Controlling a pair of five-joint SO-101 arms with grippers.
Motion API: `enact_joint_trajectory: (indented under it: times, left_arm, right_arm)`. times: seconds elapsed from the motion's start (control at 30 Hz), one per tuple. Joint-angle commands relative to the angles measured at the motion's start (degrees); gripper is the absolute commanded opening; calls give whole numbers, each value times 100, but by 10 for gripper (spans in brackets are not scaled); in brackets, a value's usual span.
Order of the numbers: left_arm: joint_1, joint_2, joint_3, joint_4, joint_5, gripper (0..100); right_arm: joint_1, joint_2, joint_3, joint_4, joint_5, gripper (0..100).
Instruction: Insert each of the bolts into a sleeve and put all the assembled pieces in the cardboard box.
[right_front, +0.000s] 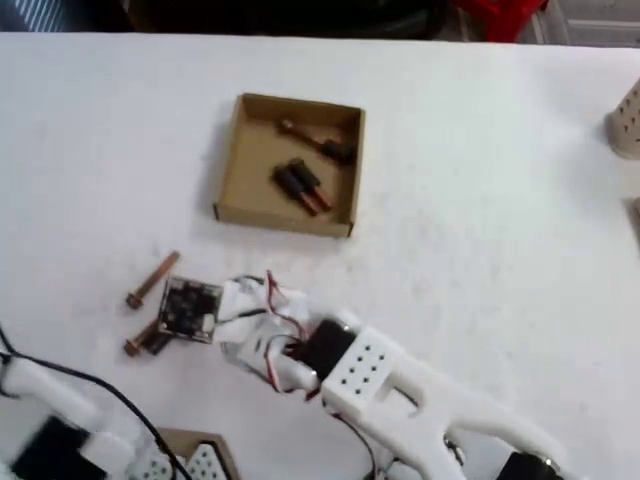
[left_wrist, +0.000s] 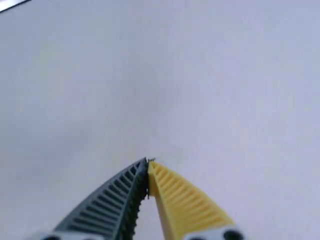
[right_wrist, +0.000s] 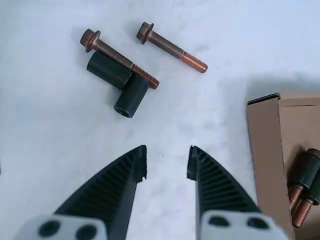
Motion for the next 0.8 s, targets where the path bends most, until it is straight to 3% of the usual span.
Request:
enact_joint_trajectory:
  times: [0.0,0.23,0.53,0.77]
  left_arm:
    - [-180,840,-1266,369,-141,24]
    - [-207,1209,-1758,527,-141,24]
    - [-180,1226,-1653,527,-141,24]
    - [-163,1235,-1644,527,-141,24]
  right_arm:
    - [-75,154,-53,-418,-422,184]
    - [-92,1763,-1081,-541,-800,159]
    - [-646,3582,-2558,-549,-800,157]
    - [-646,4690,-3121,-541,-800,156]
